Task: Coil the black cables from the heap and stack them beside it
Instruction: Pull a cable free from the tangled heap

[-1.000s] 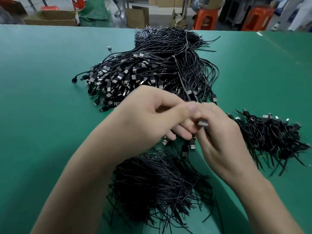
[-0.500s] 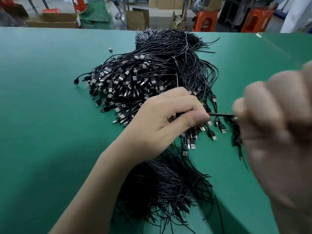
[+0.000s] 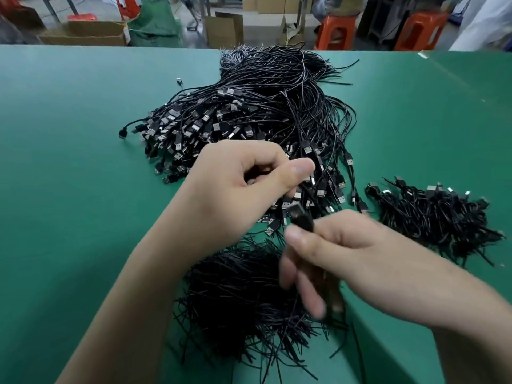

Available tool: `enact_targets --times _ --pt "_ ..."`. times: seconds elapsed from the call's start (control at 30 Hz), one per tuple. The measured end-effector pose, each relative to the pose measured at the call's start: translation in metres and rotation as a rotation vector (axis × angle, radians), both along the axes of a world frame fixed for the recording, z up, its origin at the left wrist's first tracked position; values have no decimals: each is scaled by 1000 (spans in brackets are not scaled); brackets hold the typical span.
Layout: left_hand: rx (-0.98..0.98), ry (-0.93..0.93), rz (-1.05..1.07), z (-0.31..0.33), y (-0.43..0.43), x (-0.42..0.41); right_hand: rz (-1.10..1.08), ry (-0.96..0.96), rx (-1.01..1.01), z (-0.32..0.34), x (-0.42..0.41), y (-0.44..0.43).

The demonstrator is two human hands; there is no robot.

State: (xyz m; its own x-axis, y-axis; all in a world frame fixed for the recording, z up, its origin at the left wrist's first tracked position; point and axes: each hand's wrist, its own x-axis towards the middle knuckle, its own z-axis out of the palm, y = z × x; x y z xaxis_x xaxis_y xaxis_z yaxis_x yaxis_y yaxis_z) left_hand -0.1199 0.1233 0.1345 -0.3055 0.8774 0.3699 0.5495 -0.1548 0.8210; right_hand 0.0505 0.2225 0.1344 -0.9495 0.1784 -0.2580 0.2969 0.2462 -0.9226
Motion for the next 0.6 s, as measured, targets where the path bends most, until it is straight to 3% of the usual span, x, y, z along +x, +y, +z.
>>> enact_targets --times 0.07,0.2,0.33,0.43,0.6 --pt "0 16 35 3 -1 5 -105 90 12 -7 -5 4" --pt "36 3 150 7 0 13 -291 361 -224 -20 -10 15" --pt "-13 18 -5 7 1 32 -485 470 -432 -27 -17 17" --pt "-139 161 -57 -3 9 38 -614 553 -697 -21 -21 20" --pt "-433 22 -160 -27 20 22 -657 774 -919 -4 -12 22"
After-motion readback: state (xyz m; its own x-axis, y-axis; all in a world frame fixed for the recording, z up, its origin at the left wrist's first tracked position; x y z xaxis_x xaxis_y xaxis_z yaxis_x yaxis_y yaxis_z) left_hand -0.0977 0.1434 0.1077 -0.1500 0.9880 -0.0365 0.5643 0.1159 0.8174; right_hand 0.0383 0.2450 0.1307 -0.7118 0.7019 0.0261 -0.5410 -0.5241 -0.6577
